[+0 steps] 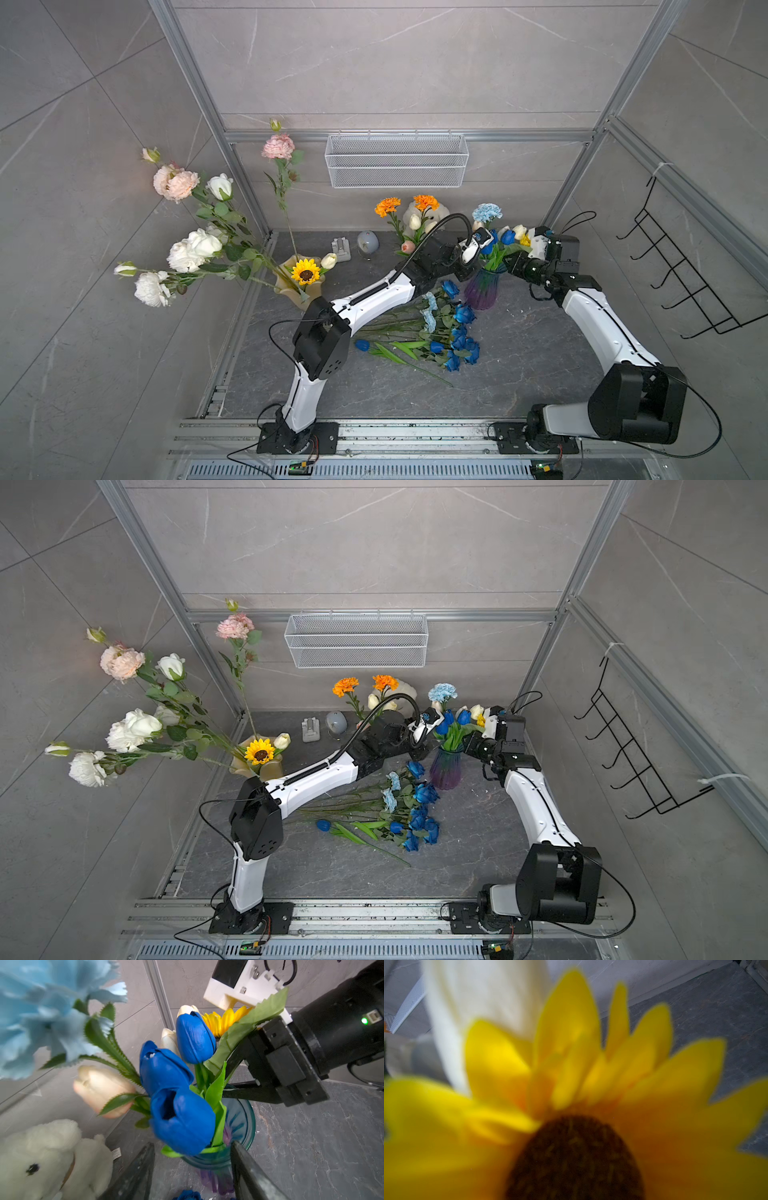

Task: Pick out blue flowers from the vase
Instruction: Pick up the flower from the vase.

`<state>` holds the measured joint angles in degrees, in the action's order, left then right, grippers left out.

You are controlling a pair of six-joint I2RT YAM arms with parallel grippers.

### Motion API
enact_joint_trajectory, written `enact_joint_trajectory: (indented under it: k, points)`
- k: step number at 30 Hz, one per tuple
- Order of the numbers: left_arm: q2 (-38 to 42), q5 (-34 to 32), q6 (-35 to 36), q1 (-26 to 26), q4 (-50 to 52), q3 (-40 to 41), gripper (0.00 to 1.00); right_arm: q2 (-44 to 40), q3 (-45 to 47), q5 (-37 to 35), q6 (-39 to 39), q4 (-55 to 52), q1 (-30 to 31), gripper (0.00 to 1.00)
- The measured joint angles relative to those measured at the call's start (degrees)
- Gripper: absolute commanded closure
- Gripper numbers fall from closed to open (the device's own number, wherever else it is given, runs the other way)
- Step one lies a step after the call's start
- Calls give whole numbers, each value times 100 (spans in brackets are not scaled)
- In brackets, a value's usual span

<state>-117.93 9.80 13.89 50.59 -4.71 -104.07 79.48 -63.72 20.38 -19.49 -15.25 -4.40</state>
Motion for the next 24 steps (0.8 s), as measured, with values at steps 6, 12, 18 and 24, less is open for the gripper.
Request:
enact_joint_trajectory:
  k: [6,12,18,24]
  points:
    - [-293,162,-227,2,-289,-299,40,-31,55,-2,0,55,0,82]
    - [-570,254,-404,7,-468,-686,53,-114,164,-4,0,140,0,83]
    - [-828,289,-566,17,-647,-992,84,-149,188,-4,-2,138,-2,83]
    - [-855,330,-619,24,-741,-992,100,-149,188,-4,-2,138,-2,83]
